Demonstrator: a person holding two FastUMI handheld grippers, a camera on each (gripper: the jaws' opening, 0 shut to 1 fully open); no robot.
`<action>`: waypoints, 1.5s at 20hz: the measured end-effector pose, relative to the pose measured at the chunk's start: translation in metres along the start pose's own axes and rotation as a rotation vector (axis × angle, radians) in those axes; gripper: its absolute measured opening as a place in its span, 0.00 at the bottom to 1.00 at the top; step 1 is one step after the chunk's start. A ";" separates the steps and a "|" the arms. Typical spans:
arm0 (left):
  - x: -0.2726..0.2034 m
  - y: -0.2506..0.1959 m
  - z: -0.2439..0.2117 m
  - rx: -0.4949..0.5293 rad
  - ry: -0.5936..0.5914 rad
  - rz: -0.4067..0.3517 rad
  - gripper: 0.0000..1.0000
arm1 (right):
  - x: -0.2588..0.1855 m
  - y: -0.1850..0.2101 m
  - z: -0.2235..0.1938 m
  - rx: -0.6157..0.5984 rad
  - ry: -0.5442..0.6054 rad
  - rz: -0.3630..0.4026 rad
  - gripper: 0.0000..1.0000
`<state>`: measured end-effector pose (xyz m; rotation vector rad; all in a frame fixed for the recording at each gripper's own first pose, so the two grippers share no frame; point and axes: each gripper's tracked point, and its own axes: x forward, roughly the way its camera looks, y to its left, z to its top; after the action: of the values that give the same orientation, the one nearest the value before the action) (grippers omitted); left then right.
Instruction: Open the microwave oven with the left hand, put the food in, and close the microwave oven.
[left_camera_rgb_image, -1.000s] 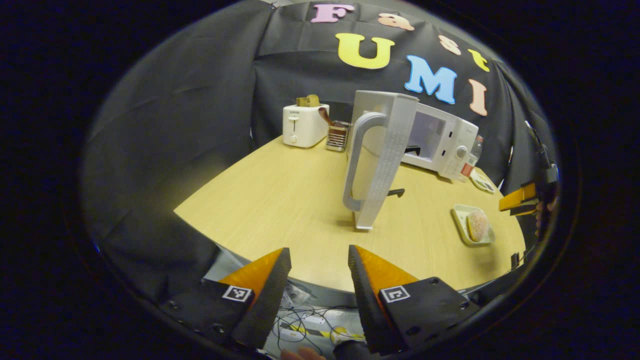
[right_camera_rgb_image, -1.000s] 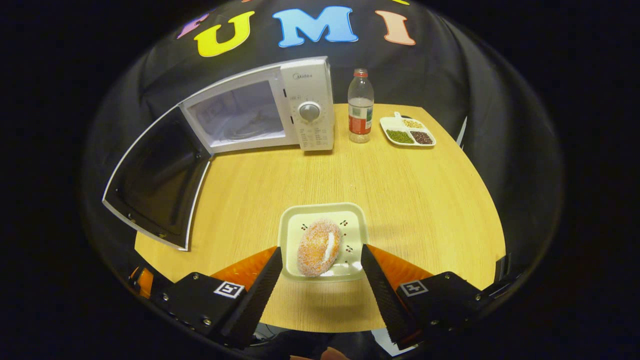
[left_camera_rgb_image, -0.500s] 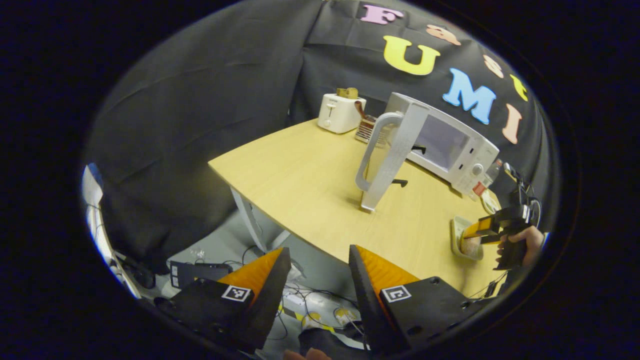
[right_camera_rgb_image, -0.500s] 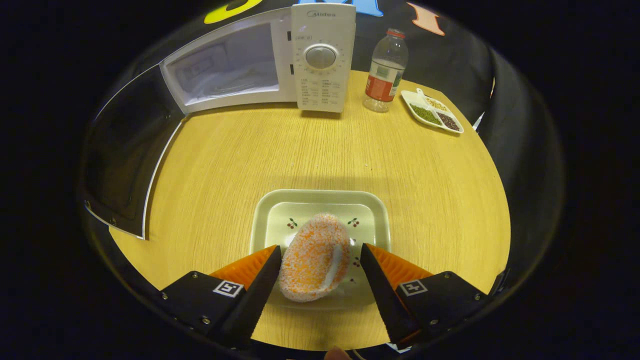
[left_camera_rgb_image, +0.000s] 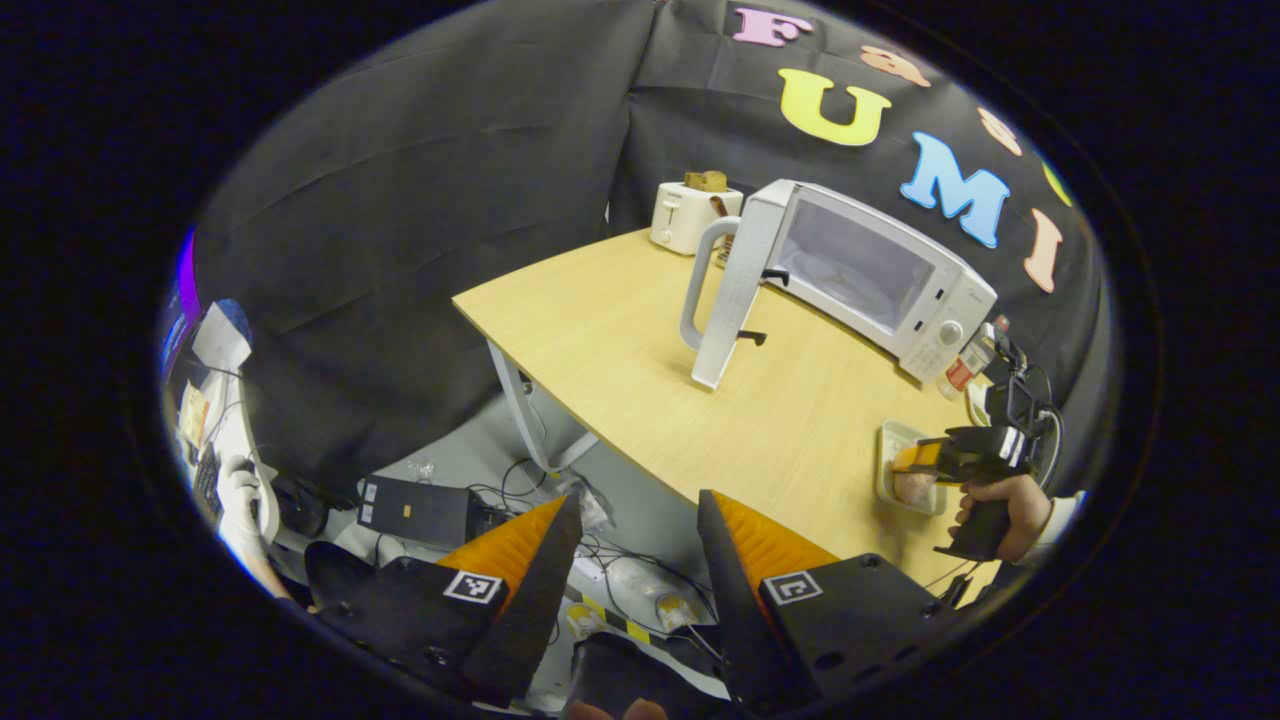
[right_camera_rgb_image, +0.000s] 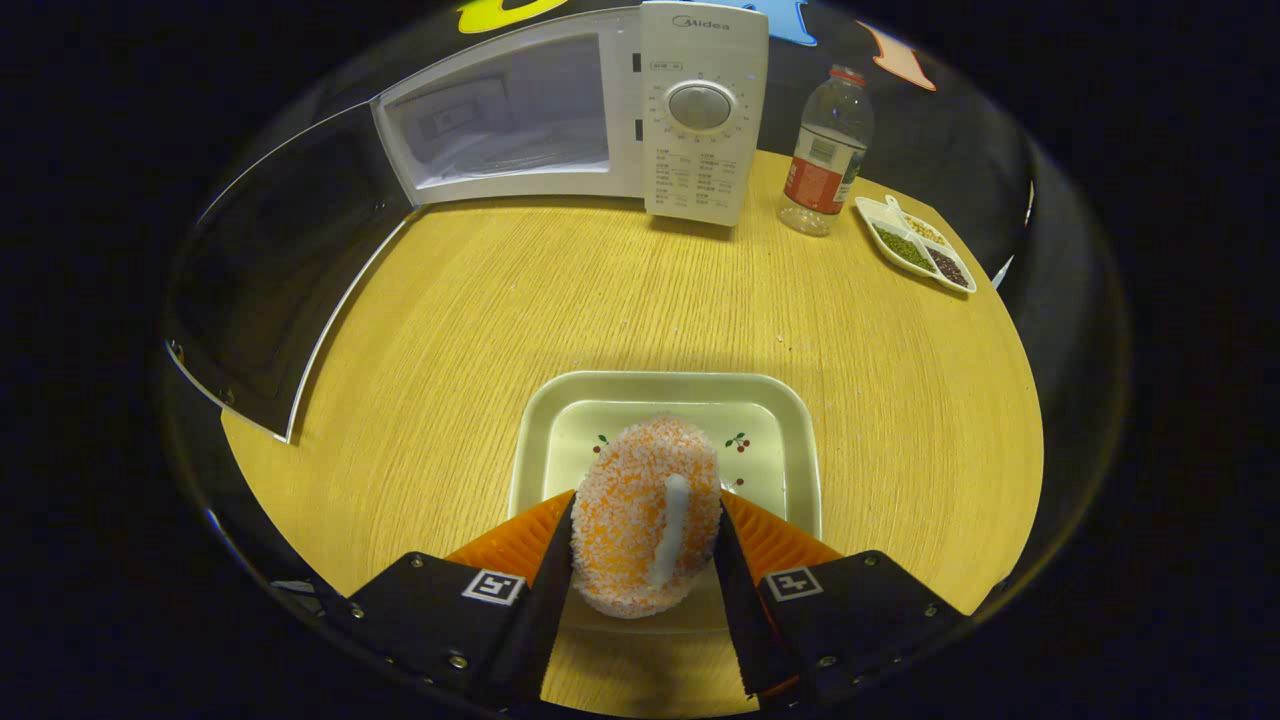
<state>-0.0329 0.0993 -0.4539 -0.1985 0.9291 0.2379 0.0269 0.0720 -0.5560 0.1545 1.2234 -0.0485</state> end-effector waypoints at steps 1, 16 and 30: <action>-0.003 -0.002 0.001 0.003 -0.005 -0.007 0.80 | 0.007 -0.001 -0.001 0.007 0.004 -0.001 0.66; -0.040 0.049 0.049 0.248 -0.233 -0.249 0.80 | -0.064 0.028 0.049 0.303 -0.109 0.005 0.60; -0.018 0.050 0.092 0.135 -0.189 -0.233 0.85 | -0.020 0.157 0.220 0.465 -0.294 0.199 0.60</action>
<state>0.0133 0.1701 -0.3889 -0.1547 0.7240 -0.0216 0.2443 0.1943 -0.4501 0.6514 0.8821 -0.1761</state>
